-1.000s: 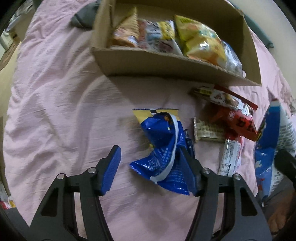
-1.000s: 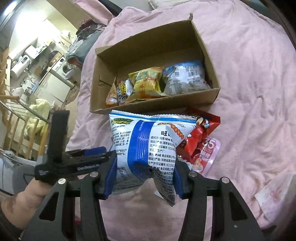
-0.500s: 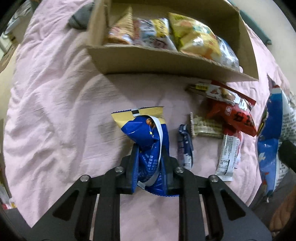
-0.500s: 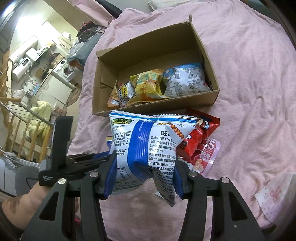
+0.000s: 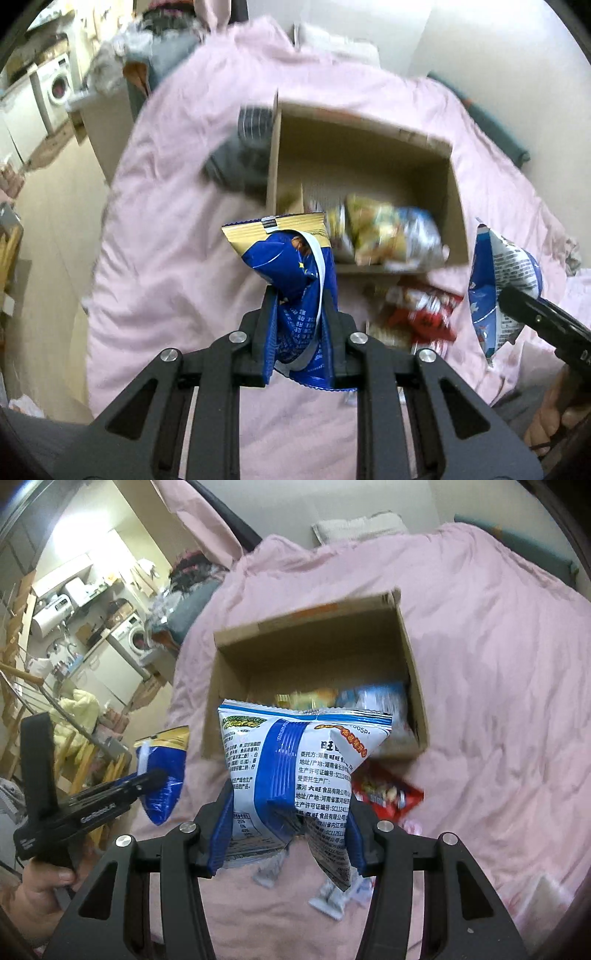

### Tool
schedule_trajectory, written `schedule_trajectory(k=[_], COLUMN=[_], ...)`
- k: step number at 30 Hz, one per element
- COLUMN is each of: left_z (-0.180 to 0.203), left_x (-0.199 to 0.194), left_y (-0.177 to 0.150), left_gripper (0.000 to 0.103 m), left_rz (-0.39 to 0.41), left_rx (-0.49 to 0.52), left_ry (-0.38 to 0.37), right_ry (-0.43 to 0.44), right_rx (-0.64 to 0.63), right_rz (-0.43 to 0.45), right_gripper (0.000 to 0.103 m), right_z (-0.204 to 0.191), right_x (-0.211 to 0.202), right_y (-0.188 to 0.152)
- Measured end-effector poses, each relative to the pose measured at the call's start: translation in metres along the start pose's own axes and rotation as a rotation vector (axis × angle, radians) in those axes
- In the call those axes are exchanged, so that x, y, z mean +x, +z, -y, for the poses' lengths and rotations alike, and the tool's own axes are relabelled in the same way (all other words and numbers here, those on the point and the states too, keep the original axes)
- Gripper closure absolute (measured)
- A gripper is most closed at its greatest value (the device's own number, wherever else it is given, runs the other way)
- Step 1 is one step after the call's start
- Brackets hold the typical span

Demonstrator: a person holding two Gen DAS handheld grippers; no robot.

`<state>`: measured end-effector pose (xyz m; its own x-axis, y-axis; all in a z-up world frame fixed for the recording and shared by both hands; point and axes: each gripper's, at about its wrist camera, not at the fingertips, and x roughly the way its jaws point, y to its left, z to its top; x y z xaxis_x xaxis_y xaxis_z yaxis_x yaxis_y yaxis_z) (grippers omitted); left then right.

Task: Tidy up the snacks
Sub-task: 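Carry both bags over the box and lower them inside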

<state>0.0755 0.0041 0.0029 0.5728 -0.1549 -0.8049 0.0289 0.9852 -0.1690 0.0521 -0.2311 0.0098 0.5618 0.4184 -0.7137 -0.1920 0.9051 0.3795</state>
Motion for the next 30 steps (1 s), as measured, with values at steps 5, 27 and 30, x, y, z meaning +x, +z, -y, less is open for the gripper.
schedule_trajectory(k=[5, 27, 30], left_z=[-0.001, 0.027, 0.027], left_x=[-0.015, 0.041, 0.056], left_y=[0.027, 0.106, 0.111], left_gripper=[0.086, 0.086, 0.086], left_rz=[0.061, 0.079, 0.069], left_rx=[0.007, 0.094, 0.094], left_ry=[0.001, -0.007, -0.003], right_ry=[-0.008, -0.073, -0.080], right_rx=[-0.031, 0.002, 0.010], right_rz=[0.051, 0.039, 0.021], right_gripper=[0.050, 0.050, 0.050], right_z=[-0.008, 0.010, 0.017], right_x=[-0.004, 0.077, 0.092], right_y=[0.027, 0.109, 0.114])
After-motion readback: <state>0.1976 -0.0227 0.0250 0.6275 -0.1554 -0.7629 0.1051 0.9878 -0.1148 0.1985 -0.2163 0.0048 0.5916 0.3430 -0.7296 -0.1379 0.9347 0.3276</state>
